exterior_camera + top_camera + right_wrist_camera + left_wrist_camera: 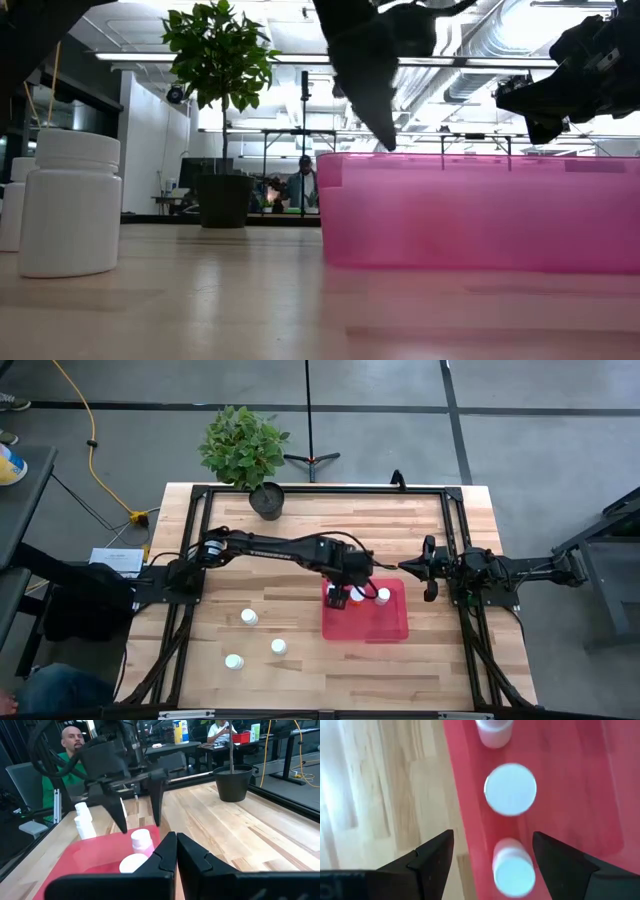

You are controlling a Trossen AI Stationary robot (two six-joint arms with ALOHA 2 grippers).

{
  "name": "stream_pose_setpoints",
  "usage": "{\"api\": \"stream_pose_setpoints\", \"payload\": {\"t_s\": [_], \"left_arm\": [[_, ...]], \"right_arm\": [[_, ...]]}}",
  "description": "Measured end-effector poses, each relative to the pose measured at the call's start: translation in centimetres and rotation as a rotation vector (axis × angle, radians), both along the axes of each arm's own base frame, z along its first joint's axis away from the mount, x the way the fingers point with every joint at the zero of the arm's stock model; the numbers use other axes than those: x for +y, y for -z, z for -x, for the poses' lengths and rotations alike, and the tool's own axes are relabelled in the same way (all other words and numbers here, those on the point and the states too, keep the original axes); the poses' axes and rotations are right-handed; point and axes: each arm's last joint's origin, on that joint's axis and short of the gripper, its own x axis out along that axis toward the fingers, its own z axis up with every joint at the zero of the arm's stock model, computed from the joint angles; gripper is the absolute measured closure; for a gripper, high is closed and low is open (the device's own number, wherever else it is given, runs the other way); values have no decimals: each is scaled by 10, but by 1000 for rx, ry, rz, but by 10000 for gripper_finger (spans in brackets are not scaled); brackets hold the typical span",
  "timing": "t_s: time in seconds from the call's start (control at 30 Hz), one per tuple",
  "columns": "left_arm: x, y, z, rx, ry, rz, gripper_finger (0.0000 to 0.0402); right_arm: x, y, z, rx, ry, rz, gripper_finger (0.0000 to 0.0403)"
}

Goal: Pick and place pill bottles into a basket
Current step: Put the white pill bottle into the pink bin

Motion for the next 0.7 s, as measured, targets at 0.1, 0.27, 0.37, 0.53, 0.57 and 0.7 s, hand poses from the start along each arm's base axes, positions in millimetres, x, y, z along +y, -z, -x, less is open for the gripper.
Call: {"api": "stream_pose_setpoints", "payload": {"t_s": [0.1, 0.27, 0.37, 0.53, 0.57, 0.7], "left_arm": [[0, -12, 4, 23, -22, 6, 98], [0, -23, 14, 106, -68, 46, 104], [0, -22, 24, 205, -109, 65, 107], [0, -18, 46, 441, -212, 57, 108], [-1, -14, 46, 440, -221, 62, 108], [-8, -23, 58, 440, -204, 81, 108]], "right_arm": [[0, 0, 0, 0, 0, -1, 399], [0, 0, 0, 0, 0, -2, 401], [0, 0, 0, 0, 0, -2, 399], [0, 0, 0, 0, 1, -3, 402], [0, 0, 0, -1, 1, -3, 401], [0, 0, 0, -1, 0, -3, 399]]}}
